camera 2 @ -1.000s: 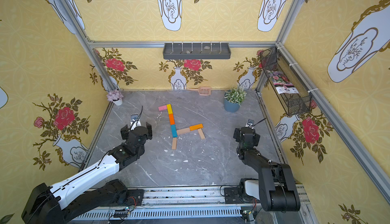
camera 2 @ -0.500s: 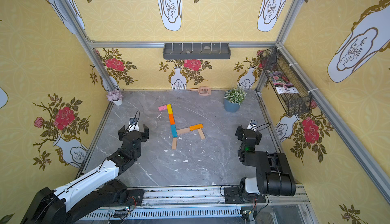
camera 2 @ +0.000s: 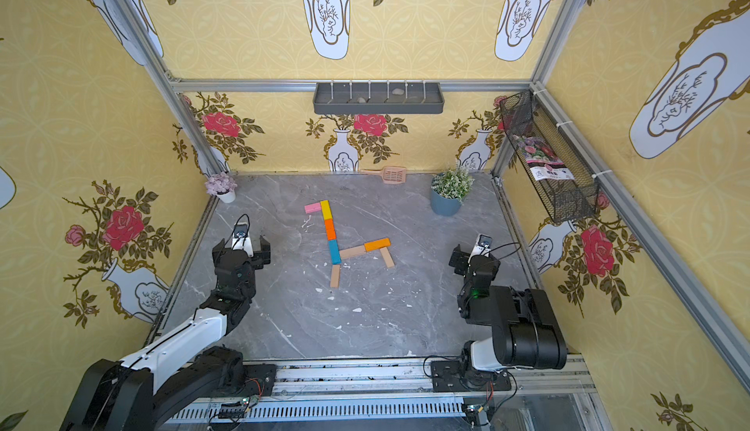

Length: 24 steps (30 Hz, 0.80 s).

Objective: Assemble a giraffe with building blocks
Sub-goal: Reset both arms

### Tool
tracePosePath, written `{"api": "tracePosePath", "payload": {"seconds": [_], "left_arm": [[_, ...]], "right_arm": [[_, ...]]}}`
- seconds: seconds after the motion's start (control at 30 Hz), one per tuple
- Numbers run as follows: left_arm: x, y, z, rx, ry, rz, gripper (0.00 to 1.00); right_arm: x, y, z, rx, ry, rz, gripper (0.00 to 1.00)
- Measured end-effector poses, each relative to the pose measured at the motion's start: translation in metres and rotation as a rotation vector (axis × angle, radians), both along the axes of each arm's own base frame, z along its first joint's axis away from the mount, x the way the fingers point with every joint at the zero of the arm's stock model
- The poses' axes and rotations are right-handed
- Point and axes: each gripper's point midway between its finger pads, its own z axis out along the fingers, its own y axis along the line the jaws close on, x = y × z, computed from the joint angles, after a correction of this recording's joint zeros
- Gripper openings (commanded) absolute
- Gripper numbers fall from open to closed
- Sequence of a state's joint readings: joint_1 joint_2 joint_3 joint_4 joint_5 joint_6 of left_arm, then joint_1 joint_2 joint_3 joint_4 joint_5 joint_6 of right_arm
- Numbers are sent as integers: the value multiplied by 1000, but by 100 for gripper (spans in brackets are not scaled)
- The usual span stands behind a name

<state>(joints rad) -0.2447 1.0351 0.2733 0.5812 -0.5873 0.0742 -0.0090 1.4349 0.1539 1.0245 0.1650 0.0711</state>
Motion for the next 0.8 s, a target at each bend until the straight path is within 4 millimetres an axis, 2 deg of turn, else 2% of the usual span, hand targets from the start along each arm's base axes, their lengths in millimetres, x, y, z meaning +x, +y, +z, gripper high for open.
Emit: {"api": "tracePosePath", "payload": {"seconds": [0.13, 0.3, 0.5, 0.63, 0.8], "left_arm": [[4, 12, -20, -34, 15, 7, 99], [8, 16, -45, -67, 34, 11, 99], [17, 44, -70, -158, 49, 64, 99], [39, 39, -55, -214, 17, -10, 99], [40, 33, -60, -242, 37, -42, 99]], "right_arm": [[0, 1, 0, 2, -2, 5, 97], [0, 1, 0, 3, -2, 9, 98], [1, 2, 0, 4, -2, 12, 97], [1, 2, 0, 4, -2, 12, 97], [1, 2, 0, 4, -2, 12, 98]]}}
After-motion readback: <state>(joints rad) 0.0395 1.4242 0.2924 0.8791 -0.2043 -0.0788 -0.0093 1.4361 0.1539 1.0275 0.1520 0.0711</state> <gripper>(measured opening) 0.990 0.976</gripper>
